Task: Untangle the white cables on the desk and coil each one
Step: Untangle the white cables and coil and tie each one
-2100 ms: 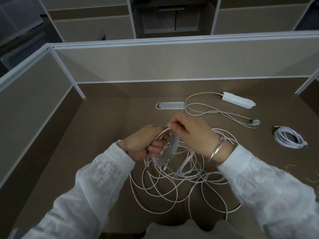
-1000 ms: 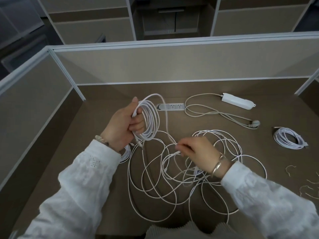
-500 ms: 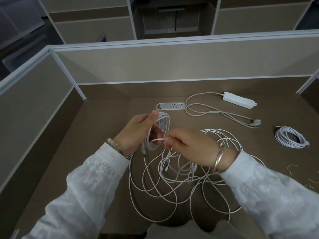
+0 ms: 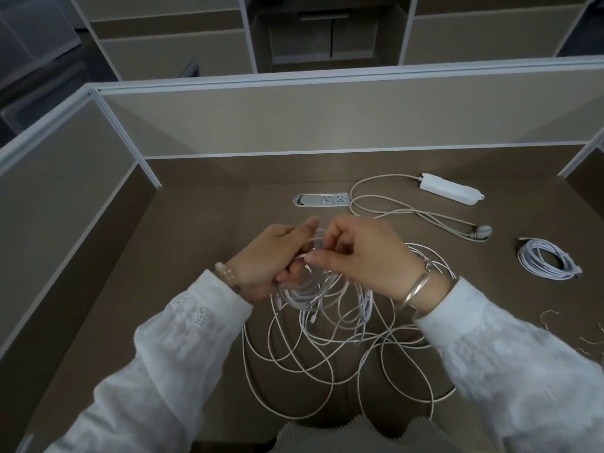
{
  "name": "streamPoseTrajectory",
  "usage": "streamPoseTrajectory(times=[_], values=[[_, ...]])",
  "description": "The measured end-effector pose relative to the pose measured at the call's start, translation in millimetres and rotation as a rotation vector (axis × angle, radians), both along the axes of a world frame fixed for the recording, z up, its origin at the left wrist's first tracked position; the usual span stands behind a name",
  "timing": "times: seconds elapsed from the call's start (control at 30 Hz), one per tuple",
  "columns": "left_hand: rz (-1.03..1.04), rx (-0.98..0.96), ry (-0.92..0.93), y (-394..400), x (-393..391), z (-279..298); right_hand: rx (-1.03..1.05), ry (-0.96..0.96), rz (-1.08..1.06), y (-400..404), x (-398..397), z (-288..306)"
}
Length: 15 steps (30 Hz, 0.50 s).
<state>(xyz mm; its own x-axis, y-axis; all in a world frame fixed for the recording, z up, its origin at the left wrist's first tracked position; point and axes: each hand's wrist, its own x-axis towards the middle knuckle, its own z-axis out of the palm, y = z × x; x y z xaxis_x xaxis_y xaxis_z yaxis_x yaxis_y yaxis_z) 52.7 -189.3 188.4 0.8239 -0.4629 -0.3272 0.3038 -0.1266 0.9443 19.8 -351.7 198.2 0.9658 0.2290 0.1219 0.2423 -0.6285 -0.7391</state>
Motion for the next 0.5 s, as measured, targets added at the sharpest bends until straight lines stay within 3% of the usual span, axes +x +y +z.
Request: streamPoseTrajectory(times=[0.1,0.23,0.5], values=[[-0.018,-0.212,0.202,9.7,5.2,9.6,0.269,0.225,0.139,-15.3,2.8,-12.1],[0.054,-0.346,0.29,26.2,15.9,23.2,0.383,0.274,0.135,-35.2,4.4,-34.6],[0.168,-0.117,0.148,21.0,11.2,21.4,0.073,-0.094,-0.029,-35.9,1.1,-32.4]])
